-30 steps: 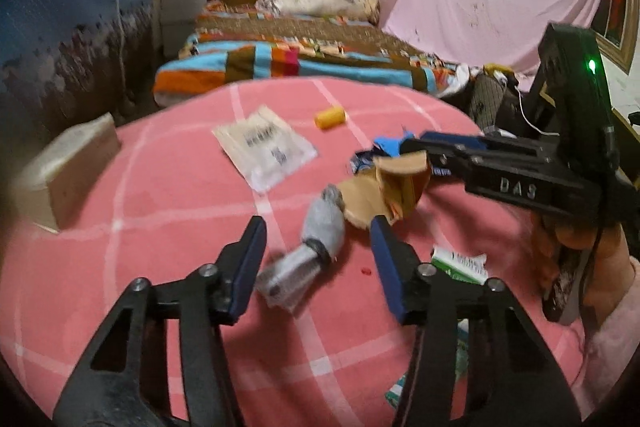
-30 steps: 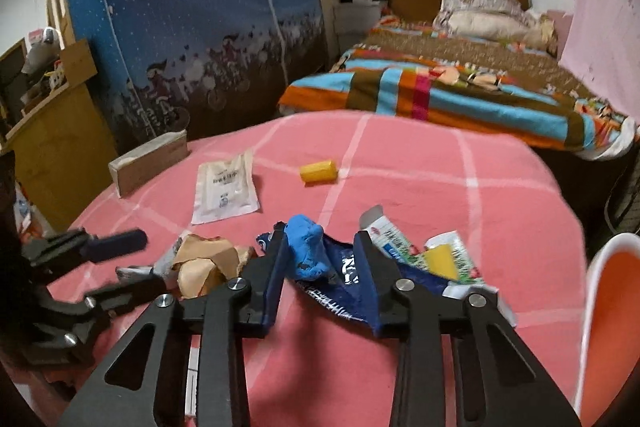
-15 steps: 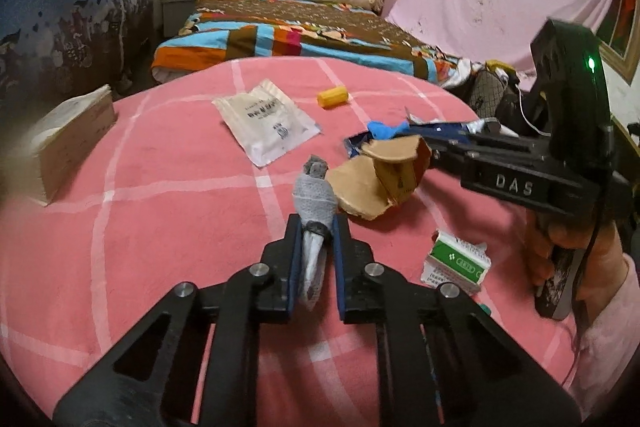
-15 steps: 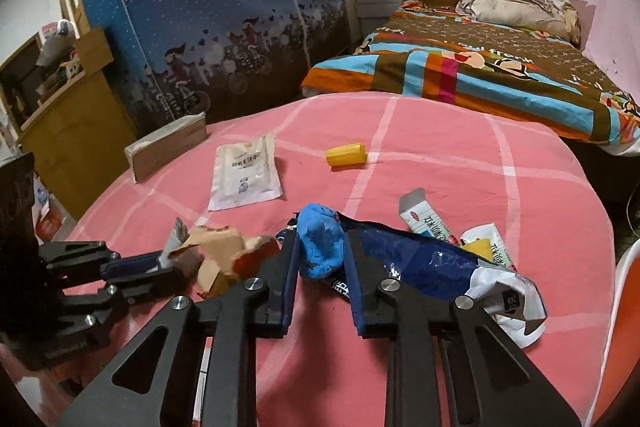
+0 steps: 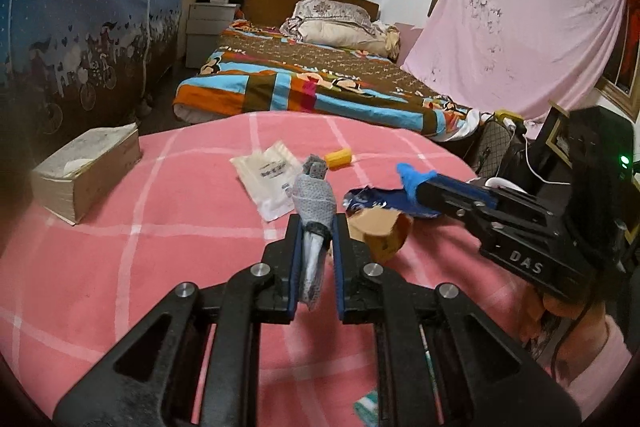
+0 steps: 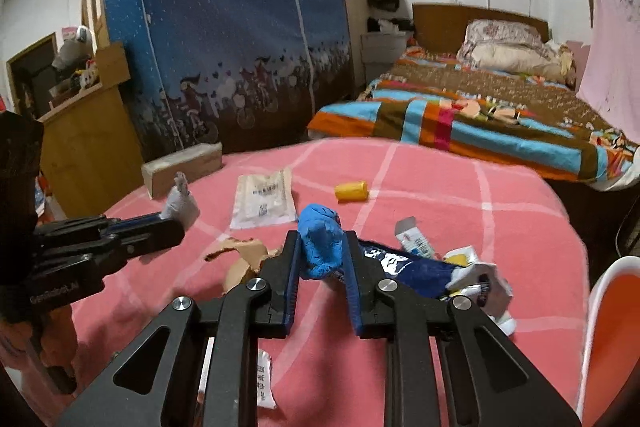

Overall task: Collect trash
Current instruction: 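Carry both held items over the orange bucket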

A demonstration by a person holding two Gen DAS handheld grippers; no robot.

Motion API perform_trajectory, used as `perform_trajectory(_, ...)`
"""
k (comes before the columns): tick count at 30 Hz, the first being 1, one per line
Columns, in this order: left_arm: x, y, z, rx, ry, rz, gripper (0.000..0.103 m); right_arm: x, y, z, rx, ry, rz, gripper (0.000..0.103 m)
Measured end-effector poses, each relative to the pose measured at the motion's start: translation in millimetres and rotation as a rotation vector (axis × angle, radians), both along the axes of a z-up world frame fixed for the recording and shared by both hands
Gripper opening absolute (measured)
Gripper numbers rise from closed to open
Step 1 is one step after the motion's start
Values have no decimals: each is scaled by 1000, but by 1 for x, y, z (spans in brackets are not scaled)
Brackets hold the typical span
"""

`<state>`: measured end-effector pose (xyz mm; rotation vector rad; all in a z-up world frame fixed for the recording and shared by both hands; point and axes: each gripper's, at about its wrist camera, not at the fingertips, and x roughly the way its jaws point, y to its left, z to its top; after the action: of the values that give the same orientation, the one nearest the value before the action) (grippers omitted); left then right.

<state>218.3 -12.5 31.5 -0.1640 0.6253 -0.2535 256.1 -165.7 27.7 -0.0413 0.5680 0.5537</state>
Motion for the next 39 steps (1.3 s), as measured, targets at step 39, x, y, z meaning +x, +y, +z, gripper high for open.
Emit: perform_trajectory(39, 58, -293, 20, 10, 57, -545, 1, -66, -264, 7, 237, -162, -794, 23)
